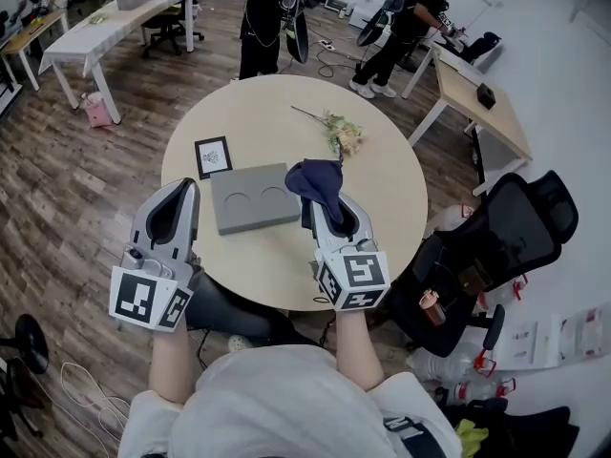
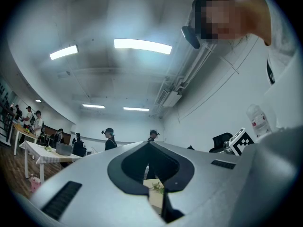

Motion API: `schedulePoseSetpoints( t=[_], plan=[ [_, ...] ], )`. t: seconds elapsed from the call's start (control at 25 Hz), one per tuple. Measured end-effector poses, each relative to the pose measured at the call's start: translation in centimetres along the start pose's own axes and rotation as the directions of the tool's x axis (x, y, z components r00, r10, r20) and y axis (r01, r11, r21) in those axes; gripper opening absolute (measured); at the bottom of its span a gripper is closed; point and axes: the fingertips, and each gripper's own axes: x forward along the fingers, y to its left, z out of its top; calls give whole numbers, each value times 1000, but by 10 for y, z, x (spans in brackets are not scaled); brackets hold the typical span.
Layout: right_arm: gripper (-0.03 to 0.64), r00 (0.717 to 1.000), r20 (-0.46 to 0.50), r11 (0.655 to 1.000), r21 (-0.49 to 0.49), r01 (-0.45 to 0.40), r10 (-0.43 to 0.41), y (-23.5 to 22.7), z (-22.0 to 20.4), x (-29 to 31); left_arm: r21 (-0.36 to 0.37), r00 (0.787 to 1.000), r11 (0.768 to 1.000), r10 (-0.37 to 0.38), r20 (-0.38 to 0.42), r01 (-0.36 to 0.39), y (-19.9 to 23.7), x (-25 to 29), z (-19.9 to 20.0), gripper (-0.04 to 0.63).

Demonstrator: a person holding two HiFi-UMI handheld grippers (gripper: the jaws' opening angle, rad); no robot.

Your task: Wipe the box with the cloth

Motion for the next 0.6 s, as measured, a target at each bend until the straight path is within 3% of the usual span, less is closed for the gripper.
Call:
schedulePoseSetpoints(
  t=[0.6],
  plan=[
    [87,994,104,999,-26,33,-30,5,28,-19,-9,1000,1000,-8,7,8,2,-3,-2,2]
  ],
)
